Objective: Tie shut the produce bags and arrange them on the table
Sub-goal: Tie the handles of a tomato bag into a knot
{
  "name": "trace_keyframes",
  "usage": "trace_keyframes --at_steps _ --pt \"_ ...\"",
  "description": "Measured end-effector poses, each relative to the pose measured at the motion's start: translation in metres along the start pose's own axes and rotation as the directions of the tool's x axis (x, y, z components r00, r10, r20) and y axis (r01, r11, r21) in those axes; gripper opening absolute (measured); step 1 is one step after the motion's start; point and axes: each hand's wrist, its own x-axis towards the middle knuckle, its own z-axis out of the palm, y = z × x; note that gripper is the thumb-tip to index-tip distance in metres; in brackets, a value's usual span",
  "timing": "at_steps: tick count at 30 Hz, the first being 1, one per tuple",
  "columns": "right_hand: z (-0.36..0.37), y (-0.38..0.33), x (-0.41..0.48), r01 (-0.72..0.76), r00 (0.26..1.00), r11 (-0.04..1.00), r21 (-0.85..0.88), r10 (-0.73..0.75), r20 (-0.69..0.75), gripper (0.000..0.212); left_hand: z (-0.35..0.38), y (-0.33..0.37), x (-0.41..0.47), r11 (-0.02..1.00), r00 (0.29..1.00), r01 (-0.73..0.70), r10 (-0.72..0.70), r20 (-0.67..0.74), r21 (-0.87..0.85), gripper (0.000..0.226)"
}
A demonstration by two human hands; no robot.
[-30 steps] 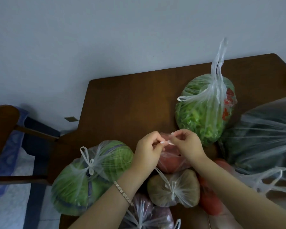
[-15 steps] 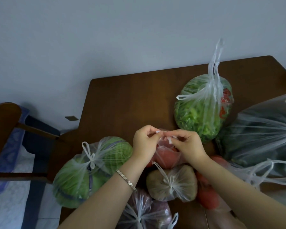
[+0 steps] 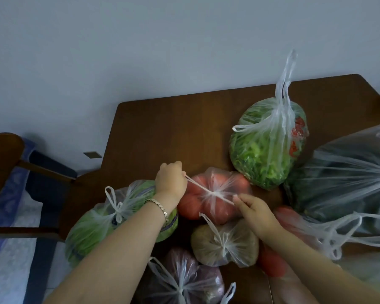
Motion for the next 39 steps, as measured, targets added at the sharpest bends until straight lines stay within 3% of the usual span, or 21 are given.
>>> trace_keyframes --at_steps 4,6,8,9,10,11,12,13,14,15,17,19,21,23,26,28,32,34,36,39 --pt "0.008 0.012 0.001 -0.170 0.985 0.982 -0.078 0.168 -0.039 0.043 0.002 0.006 0.009 0.979 0.978 0.076 -0.110 0.179 0.189 0.014" --pt "0.008 0.004 0.006 -0.195 0.980 0.981 -0.014 0.194 -0.054 0.045 0.001 0.012 0.013 0.982 0.983 0.070 -0.098 0.156 0.175 0.013" --pt "0.001 -0.004 0.008 -0.150 0.984 0.974 0.167 0.164 -0.074 0.046 0.002 0.017 0.014 0.992 0.995 0.061 -0.052 0.084 -0.106 0.011" --pt "-0.002 -0.007 0.008 -0.116 0.985 0.957 0.267 0.146 -0.095 0.047 0.003 0.019 0.014 0.931 0.992 0.111 -0.082 0.097 -0.348 0.016" --pt "-0.004 -0.009 0.008 -0.082 0.984 0.929 0.361 0.134 -0.119 0.047 0.004 0.023 0.014 0.750 0.974 0.221 -0.139 0.178 -0.623 0.019" --pt "-0.003 -0.010 0.009 -0.064 0.981 0.885 0.460 0.140 -0.134 0.046 0.006 0.028 0.012 0.466 0.941 0.339 -0.177 0.289 -0.817 0.021" --pt "0.000 -0.012 0.012 -0.073 0.977 0.829 0.554 0.172 -0.128 0.044 0.008 0.030 0.010 0.204 0.906 0.412 -0.199 0.375 -0.888 0.022" --pt "0.004 -0.013 0.014 -0.070 0.974 0.825 0.560 0.177 -0.140 0.042 0.011 0.030 0.008 0.119 0.889 0.437 -0.209 0.408 -0.892 0.023" --pt "0.007 -0.013 0.016 -0.064 0.974 0.811 0.582 0.178 -0.142 0.042 0.015 0.027 0.008 0.184 0.894 0.439 -0.186 0.407 -0.880 0.025" --pt "0.010 -0.012 0.017 -0.059 0.975 0.814 0.579 0.170 -0.140 0.042 0.018 0.022 0.007 0.390 0.923 0.385 -0.142 0.358 -0.837 0.026" --pt "0.012 -0.007 0.018 -0.095 0.978 0.810 0.579 0.185 -0.098 0.045 0.020 0.011 0.004 0.786 0.953 0.102 0.098 0.285 -0.610 0.026" --pt "0.012 -0.001 0.018 -0.122 0.976 0.863 0.490 0.195 -0.099 0.047 0.023 0.008 -0.001 0.910 0.911 -0.129 0.266 0.316 -0.394 0.024" --pt "0.012 -0.003 0.021 -0.151 0.962 0.859 0.489 0.241 -0.126 0.048 0.024 0.013 -0.006 0.911 0.922 -0.160 0.276 0.272 -0.381 0.023" --pt "0.008 -0.010 0.026 -0.118 0.957 0.867 0.485 0.230 -0.177 0.049 0.026 0.017 -0.010 0.890 0.951 -0.089 0.210 0.229 -0.447 0.020" --pt "-0.004 -0.028 0.033 -0.012 0.966 0.882 0.471 0.132 -0.222 0.046 0.028 0.021 -0.024 0.877 0.915 -0.047 0.230 0.331 -0.478 0.005" --pt "-0.005 -0.040 0.037 0.006 0.969 0.899 0.438 0.103 -0.225 0.040 0.031 0.023 -0.032 0.880 0.868 -0.082 0.294 0.400 -0.468 0.017" --pt "0.004 -0.054 0.038 0.001 0.972 0.857 0.516 0.121 -0.203 0.032 0.032 0.027 -0.033 0.833 0.915 0.029 0.200 0.351 -0.552 0.013" --pt "0.009 -0.050 0.039 0.001 0.963 0.870 0.493 0.132 -0.235 0.024 0.031 0.029 -0.032 0.728 0.932 0.180 0.088 0.351 -0.661 0.015" --pt "0.013 -0.040 0.039 -0.060 0.965 0.941 0.332 0.140 -0.222 0.018 0.030 0.031 -0.033 0.543 0.920 0.353 -0.051 0.389 -0.762 0.017" --pt "0.025 -0.027 0.034 -0.045 0.998 0.999 0.026 0.046 -0.043 0.018 0.029 0.033 -0.036 0.289 0.846 0.533 -0.156 0.510 -0.795 0.018"
